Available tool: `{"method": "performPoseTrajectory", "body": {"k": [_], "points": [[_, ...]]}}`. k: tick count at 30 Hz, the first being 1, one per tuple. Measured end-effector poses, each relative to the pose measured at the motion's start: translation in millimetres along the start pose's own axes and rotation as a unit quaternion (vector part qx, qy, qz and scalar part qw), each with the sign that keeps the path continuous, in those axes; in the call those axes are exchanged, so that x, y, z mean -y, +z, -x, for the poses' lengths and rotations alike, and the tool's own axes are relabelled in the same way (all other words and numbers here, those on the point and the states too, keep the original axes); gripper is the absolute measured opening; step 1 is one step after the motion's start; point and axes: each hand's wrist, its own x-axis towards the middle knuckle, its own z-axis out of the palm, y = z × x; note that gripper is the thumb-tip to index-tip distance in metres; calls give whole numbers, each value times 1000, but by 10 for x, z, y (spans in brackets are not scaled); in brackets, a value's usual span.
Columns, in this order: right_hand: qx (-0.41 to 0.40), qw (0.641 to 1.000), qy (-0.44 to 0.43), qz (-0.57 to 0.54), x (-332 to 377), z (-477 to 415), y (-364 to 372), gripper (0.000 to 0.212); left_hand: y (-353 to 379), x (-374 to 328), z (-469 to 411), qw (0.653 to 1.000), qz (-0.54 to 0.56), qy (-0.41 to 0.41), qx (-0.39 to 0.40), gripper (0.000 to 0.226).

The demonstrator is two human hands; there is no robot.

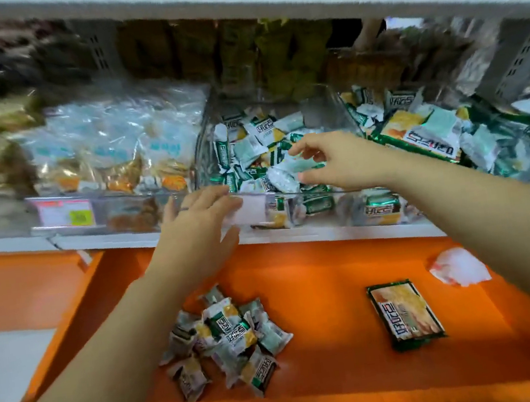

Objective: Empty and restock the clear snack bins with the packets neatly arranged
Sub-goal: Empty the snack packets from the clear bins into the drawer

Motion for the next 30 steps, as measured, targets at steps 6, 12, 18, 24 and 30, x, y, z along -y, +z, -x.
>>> {"method": "performPoseTrajectory", "body": {"k": [6,12,18,24,30], "points": [[186,969,135,-92,-85,-648,26,95,-17,129,-72,998,52,18,8,45],[283,941,-18,186,-136,-816,36,113,41,185,-87,998,50,20,27,46],[279,881,-136,358,-329,-646,-46,123,49,177,-100,998,53,10,38,47],[207,891,-229,332,-406,-699,91,115,87,145,-152,997,72,11,39,42],[168,885,-270,341,-456,-800,132,101,127,178,-198,995,101,23,17,36]]}}
